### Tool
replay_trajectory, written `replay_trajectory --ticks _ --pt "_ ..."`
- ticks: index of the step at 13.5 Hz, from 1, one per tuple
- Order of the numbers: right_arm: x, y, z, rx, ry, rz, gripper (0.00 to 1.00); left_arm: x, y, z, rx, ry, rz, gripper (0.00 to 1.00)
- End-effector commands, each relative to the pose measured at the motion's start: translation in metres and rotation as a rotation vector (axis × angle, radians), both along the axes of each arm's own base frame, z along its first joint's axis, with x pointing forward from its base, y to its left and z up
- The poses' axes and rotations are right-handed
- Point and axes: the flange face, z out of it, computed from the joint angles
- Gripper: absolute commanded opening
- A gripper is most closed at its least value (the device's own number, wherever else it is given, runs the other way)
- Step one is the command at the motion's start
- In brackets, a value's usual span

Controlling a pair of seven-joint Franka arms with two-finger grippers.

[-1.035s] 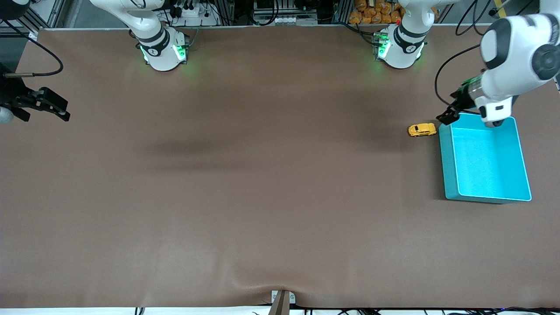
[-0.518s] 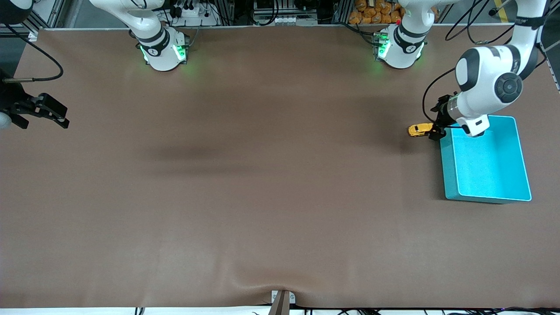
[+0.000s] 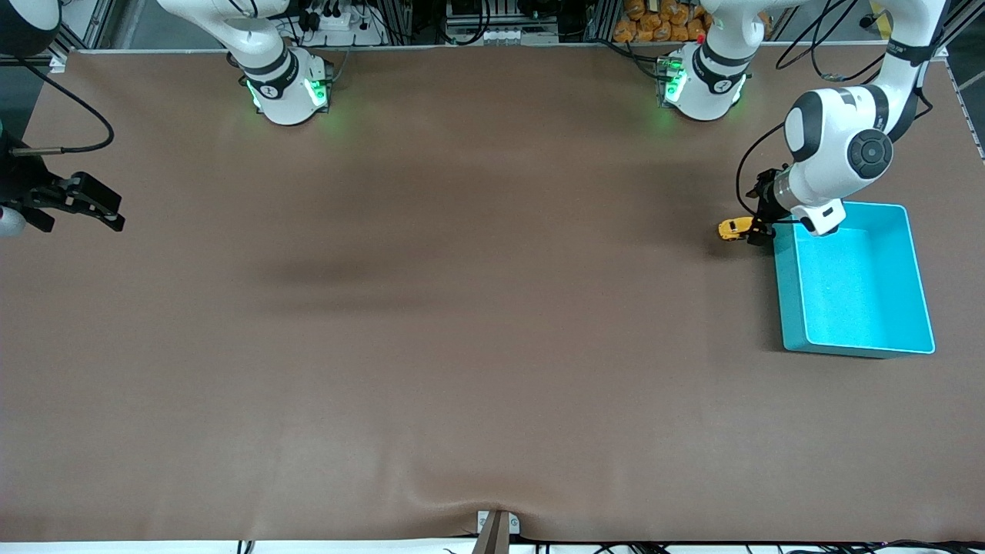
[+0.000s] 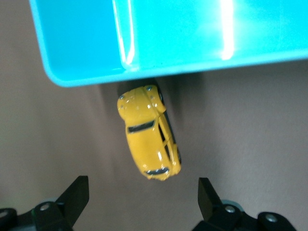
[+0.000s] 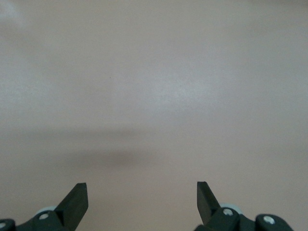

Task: Wind and store yellow beetle car
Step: 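Lower the left gripper and close it on the yellow car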

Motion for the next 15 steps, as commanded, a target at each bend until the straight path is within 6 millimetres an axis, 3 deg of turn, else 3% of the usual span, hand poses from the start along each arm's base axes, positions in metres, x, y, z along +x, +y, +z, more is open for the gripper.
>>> replay_trajectory --ticks 1,8,9,10,13,15 --pt "0.0 0.001 0.013 -0.004 -0.012 -0.001 1.0 0.003 0.005 -0.02 -0.006 -0.022 0.06 1.0" --pt "0.0 -0.001 0.011 -0.001 -0.004 -0.008 1.0 0.002 0.015 -0.057 -0.009 -0.044 0.094 1.0" --pt "0.0 -0.002 0.011 -0.001 -0.004 -0.008 1.0 0.002 0.015 -0.058 -0.007 -0.048 0.104 0.45" --pt "-0.001 -0.001 0.012 -0.001 -0.001 -0.007 1.0 0.002 0.015 -0.058 -0.006 -0.048 0.111 0.0" --pt "-0.001 -0.001 0.01 -0.001 0.006 -0.007 1.0 0.006 0.01 -0.051 0.001 -0.058 0.137 0.0" --pt "-0.001 -0.01 0.01 -0.001 0.007 -0.011 1.0 0.012 -0.016 -0.042 -0.008 -0.08 0.079 0.0"
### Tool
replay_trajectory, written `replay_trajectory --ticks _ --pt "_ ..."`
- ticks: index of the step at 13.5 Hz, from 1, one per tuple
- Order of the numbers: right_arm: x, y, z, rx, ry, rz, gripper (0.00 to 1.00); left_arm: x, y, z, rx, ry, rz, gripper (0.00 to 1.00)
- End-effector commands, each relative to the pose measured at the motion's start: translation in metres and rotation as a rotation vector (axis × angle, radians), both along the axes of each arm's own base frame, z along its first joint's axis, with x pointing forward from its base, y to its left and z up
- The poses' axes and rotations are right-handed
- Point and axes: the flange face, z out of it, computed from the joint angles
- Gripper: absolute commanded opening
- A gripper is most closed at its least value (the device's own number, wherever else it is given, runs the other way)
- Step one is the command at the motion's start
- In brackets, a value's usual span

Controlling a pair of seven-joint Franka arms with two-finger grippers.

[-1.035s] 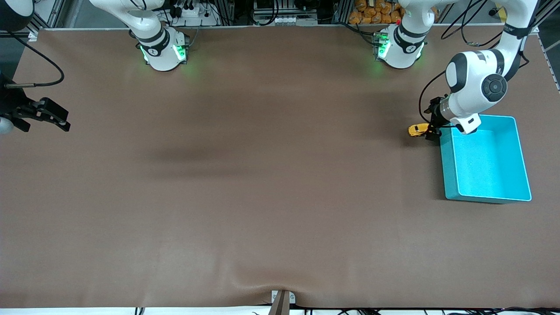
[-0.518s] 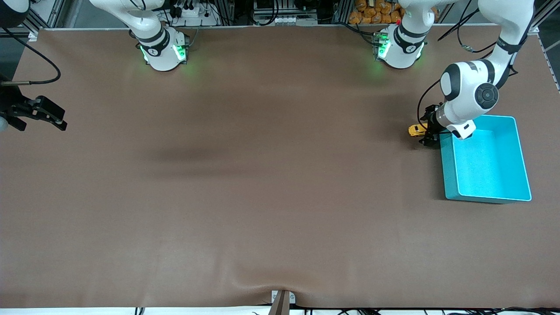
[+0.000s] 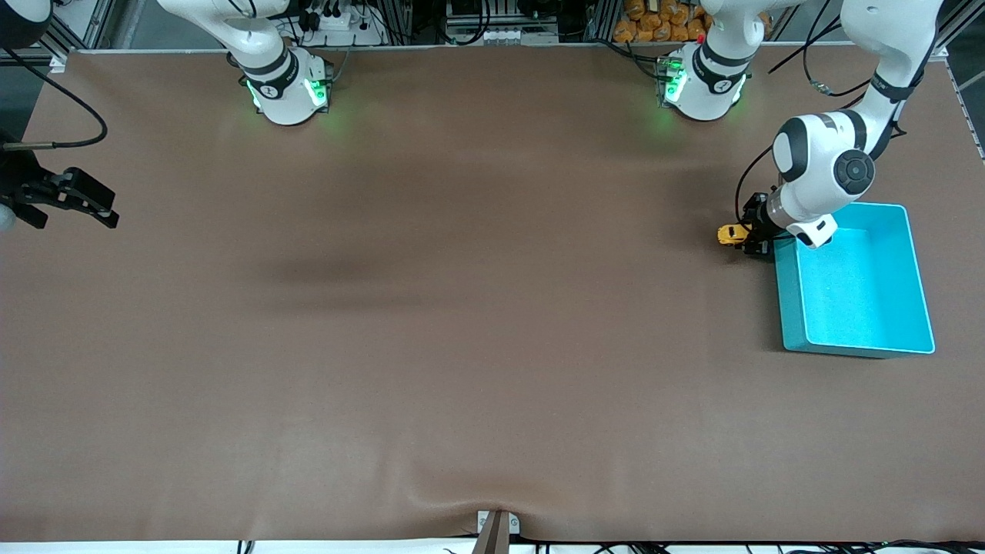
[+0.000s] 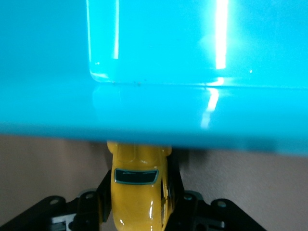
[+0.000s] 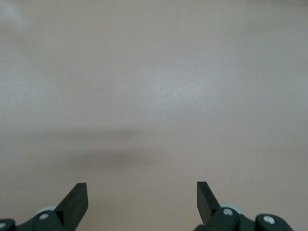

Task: Wind and store yellow beetle car
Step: 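Lower the left gripper and close it on the yellow car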

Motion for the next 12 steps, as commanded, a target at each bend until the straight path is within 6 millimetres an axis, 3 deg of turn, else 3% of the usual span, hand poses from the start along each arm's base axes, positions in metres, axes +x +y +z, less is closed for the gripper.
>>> replay_trajectory --ticks 1,3,6,10,12 --pt "0.001 -0.011 0.002 0.0 0.008 -0.013 1.0 0.008 -0.04 0.015 -0.013 -0.034 -0.061 0.0" --pt "0.001 -0.011 0.001 -0.001 0.01 -0.013 1.0 0.022 -0.068 0.029 -0.022 -0.073 -0.135 0.0" --pt "0.0 -0.009 0.004 -0.001 0.005 -0.01 1.0 0.061 -0.085 0.073 -0.03 -0.072 -0.244 0.0" --pt "0.001 -0.009 0.003 -0.017 0.006 0.012 1.0 0.122 -0.08 0.152 -0.048 -0.071 -0.368 0.0" --pt "0.0 -0.008 0.005 -0.005 0.004 0.001 1.0 0.144 -0.06 0.189 -0.036 -0.086 -0.443 0.0"
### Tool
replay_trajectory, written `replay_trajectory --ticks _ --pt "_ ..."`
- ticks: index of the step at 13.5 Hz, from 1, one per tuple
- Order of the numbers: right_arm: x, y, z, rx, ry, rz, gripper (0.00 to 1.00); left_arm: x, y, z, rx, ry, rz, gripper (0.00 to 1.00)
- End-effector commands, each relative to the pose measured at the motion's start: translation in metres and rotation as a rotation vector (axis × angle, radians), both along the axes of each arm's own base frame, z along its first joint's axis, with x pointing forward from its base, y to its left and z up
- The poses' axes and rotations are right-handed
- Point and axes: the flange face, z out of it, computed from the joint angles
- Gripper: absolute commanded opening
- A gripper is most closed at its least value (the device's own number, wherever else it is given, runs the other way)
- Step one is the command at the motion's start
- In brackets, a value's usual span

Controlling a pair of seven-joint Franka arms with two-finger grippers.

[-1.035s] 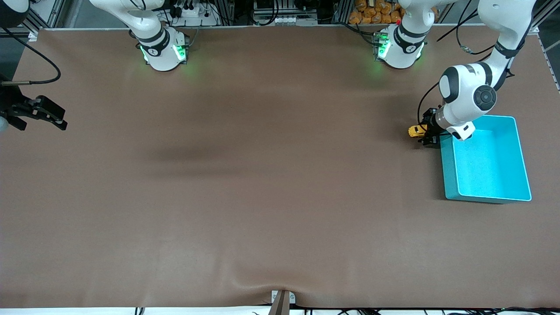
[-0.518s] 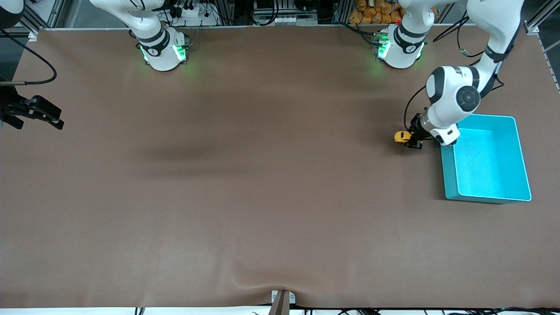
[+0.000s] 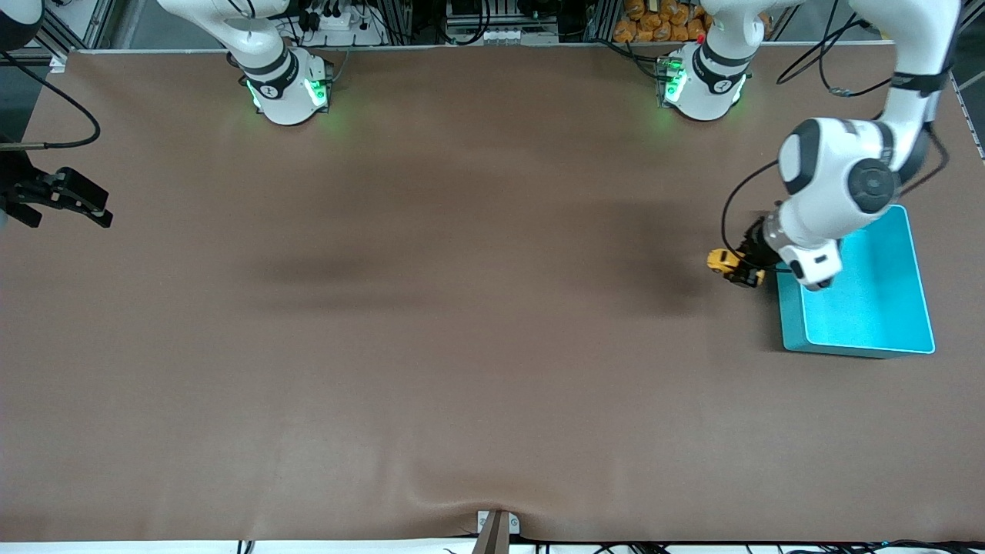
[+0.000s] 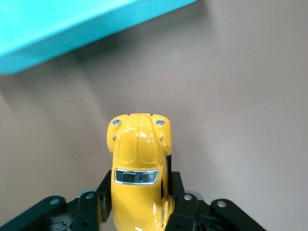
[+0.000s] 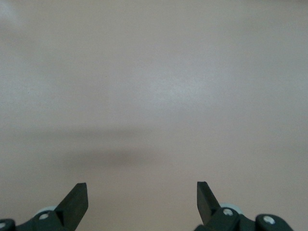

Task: Wind and store yellow beetle car
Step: 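Lift the car with the left gripper over the turquoise bin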

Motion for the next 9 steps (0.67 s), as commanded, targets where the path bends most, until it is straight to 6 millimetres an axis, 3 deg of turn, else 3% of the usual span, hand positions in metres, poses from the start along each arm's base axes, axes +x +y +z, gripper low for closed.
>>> replay_trajectory --ticks 1,2,4,7,9 --pt "0.001 0.006 0.003 -0.005 0.004 0.016 1.0 0.025 0.032 0.044 0.011 -0.01 -0.1 0.0" --pt "-0.001 0.011 0.003 -0.014 0.018 0.029 1.0 0.029 0.045 0.053 0.01 -0.015 -0.148 0.0" --pt "-0.001 0.002 0.008 -0.004 0.009 0.017 1.0 0.033 0.089 0.059 0.015 -0.027 -0.222 0.0" --pt "0.0 0.005 0.004 -0.003 0.02 0.008 1.0 0.034 0.156 0.055 0.016 -0.036 -0.396 0.0" --pt "0.0 0.006 -0.002 -0.002 0.04 0.006 1.0 0.036 0.191 0.046 -0.001 -0.041 -0.535 0.0"
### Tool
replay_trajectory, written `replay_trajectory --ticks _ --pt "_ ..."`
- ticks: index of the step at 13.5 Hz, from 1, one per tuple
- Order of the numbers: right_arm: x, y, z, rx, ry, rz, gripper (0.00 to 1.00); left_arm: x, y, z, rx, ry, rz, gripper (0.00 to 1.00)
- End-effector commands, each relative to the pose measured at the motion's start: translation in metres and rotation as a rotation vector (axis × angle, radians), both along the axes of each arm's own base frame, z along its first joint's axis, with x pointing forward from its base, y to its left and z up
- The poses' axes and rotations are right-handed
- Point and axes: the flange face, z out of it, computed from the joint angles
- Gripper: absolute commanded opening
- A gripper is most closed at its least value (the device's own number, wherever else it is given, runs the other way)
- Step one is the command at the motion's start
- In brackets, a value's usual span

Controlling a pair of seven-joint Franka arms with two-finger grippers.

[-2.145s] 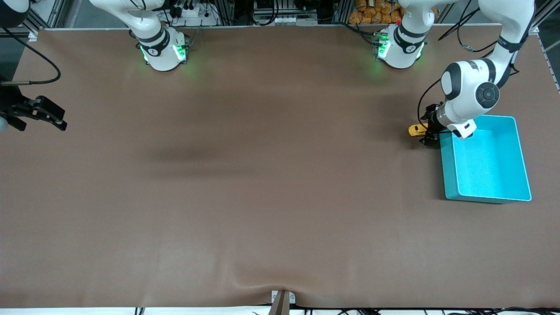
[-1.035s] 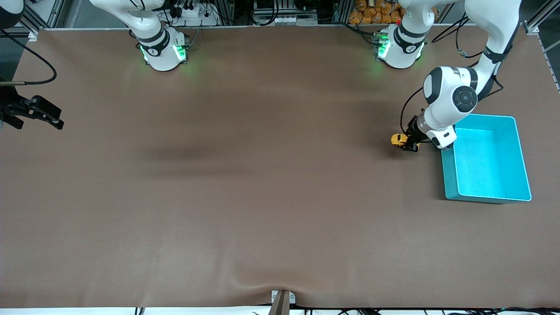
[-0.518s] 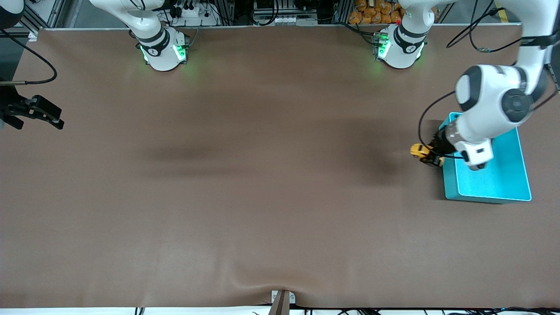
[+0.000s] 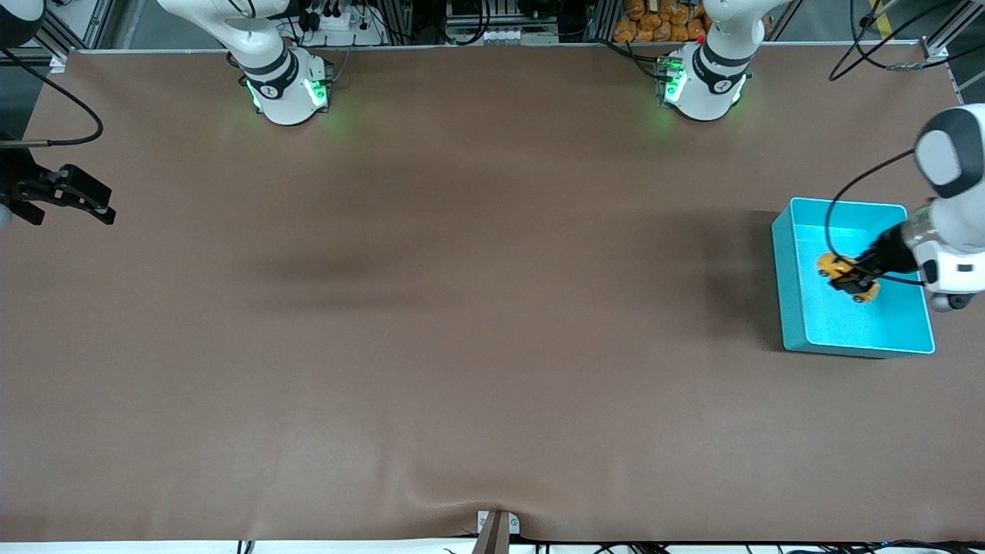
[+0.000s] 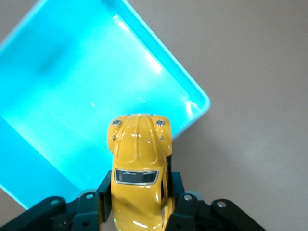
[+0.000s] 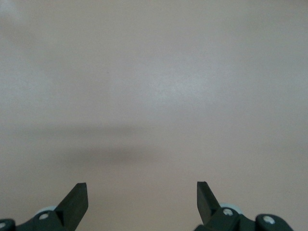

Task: Wind and store yellow beetle car
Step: 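Lift the car with the left gripper over the turquoise bin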

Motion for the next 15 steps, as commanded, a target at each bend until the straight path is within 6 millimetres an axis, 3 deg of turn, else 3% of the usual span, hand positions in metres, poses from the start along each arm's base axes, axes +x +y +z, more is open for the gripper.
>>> replay_trajectory --ticks 1,4,8,11,15 --pt "0.002 0.003 -0.003 -0.003 0.024 0.002 1.0 0.01 0.034 -0.009 0.007 0.016 -0.194 0.0" --pt "0.003 0.0 -0.005 -0.002 0.036 -0.003 1.0 0.013 0.045 -0.042 0.069 0.091 -0.417 0.0" --pt "0.002 0.006 -0.006 -0.001 0.038 -0.065 1.0 0.015 0.053 -0.082 0.073 0.101 -0.553 0.0" --pt "0.002 0.007 -0.007 -0.001 0.045 -0.071 1.0 0.001 0.074 -0.102 0.071 0.074 -0.649 0.0" --pt "0.001 0.006 -0.007 0.012 0.046 -0.108 1.0 -0.01 0.073 -0.14 0.069 0.01 -0.685 0.0"
